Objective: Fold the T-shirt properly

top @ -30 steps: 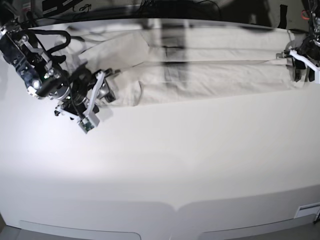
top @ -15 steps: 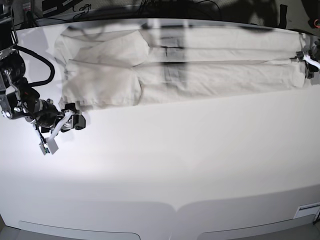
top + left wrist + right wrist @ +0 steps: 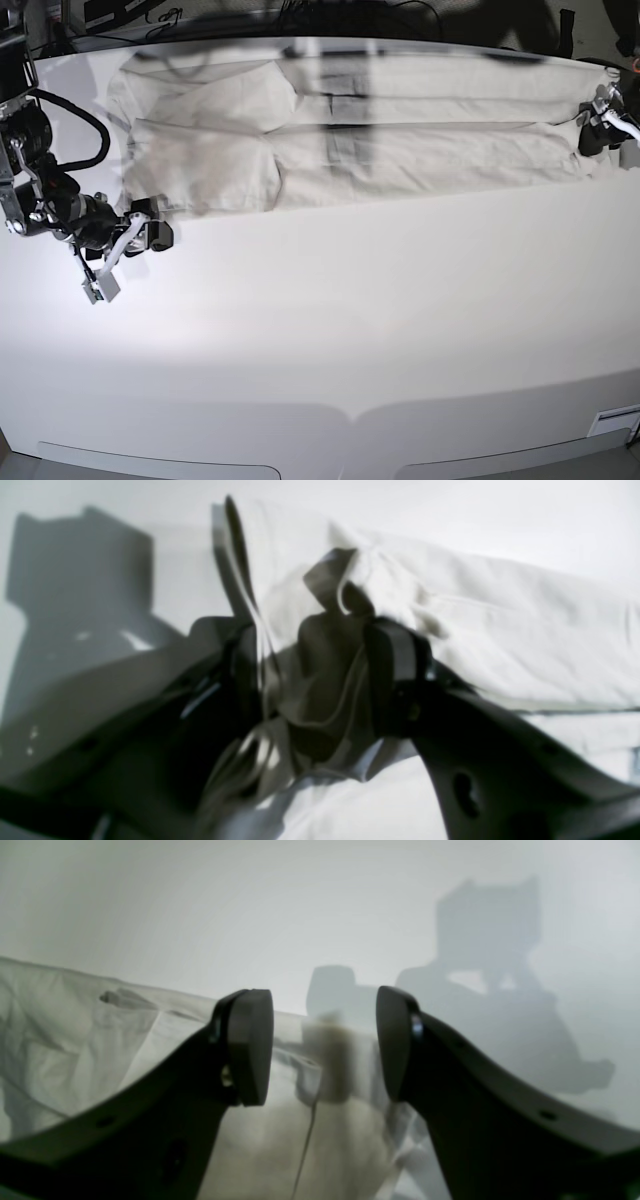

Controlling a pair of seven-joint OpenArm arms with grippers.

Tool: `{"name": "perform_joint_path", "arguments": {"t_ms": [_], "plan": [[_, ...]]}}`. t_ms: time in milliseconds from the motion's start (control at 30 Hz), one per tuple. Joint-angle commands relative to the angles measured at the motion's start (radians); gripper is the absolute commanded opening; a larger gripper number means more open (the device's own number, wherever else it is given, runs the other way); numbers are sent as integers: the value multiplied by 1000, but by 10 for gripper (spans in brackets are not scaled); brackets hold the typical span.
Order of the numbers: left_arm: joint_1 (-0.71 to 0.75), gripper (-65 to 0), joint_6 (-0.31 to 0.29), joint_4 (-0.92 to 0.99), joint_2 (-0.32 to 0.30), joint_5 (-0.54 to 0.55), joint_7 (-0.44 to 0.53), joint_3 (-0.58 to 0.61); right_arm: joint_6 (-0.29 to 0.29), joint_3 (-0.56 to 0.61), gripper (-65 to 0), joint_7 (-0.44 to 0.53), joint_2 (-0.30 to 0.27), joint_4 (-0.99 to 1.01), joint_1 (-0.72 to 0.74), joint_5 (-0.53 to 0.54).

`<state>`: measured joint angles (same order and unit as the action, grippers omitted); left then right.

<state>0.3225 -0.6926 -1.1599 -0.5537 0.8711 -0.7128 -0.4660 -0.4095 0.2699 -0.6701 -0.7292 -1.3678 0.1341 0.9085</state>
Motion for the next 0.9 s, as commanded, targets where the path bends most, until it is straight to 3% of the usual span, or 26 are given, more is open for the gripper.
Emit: {"name": "perform_joint_path", "arguments": {"t_ms": [0,100,200,300,433,700,867], "plan": [[4,-339,-6,4,-12,-5,-60,1,-11,-10,-318,16,-21,-13,21,8],[5,-436,-6,4,-11,2,-64,1,-11,-10,-318,17,-21,-13,21,8],[5,-650,-6,4,-12,1,-41,1,-11,-10,-318,17,-21,-13,21,8],[0,-650,5,4,-12,-1,-6,1,-11,-10,-318,32,-19,-13,21,8],[-35,-650,121,4,-12,-125,36,1,-11,-10,-318,62,16,-13,21,11],[-112,-650,231,4,-16,-336,106,1,-10,-9,-318,88,157,-13,21,-37],[-127,-650,245,4,-60,-374,128,1,-12,-9,-318,87,268,-13,20,-38]]}}
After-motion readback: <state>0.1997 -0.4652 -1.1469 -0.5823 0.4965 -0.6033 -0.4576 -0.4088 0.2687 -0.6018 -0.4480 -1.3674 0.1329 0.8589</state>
